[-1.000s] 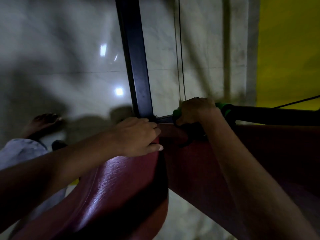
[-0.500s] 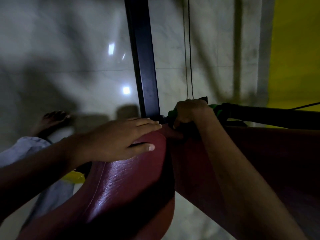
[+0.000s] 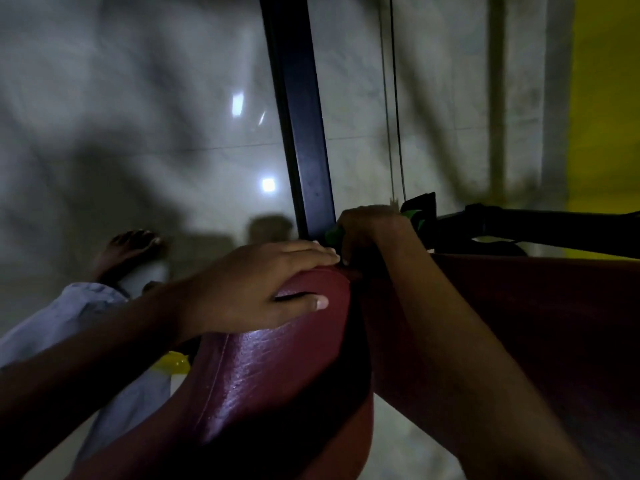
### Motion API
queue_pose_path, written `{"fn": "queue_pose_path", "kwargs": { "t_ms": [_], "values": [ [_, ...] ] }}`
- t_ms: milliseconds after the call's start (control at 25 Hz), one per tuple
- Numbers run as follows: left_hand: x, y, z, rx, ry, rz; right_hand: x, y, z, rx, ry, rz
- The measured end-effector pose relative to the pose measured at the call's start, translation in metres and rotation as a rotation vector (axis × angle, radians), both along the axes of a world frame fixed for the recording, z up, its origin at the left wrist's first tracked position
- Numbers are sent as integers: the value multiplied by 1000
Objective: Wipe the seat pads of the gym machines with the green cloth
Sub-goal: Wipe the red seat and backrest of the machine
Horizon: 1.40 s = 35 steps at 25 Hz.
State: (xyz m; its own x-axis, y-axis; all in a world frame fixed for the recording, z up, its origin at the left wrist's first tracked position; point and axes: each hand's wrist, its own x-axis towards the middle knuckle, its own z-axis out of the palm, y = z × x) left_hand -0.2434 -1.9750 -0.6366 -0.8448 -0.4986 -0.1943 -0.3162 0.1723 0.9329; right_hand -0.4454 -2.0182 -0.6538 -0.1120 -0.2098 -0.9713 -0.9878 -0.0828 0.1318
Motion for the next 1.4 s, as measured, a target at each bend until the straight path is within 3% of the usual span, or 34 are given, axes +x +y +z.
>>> {"fn": "queue_pose_path", "kwargs": {
  "t_ms": [240, 440, 560, 640, 800, 920, 1120, 1400],
  "values": [
    [1, -1, -4, -64, -15, -3, -28, -12, 24, 9, 40, -167],
    [-1, -2, -8, -115, -30, -12, 0, 17, -2, -179, -21, -96],
    [-2, 1, -3, -144, -17, 16, 21, 26, -10, -210, -44, 103],
    [0, 0, 3, -143, -45, 22, 23, 24, 2, -266, -4, 75],
    [-6, -1, 33, -64, -60, 121, 8, 20, 72, -545, 54, 108],
    [-10, -3, 72, -115, -48, 202, 0, 21, 141, -748, 44, 45],
    [-22, -10, 173, -233, 62, 176, 9, 47, 260, -1169, 46, -40],
    [-44, -8, 321, -285, 214, 93, 11, 104, 428, -1449, 123, -291]
  ]
}}
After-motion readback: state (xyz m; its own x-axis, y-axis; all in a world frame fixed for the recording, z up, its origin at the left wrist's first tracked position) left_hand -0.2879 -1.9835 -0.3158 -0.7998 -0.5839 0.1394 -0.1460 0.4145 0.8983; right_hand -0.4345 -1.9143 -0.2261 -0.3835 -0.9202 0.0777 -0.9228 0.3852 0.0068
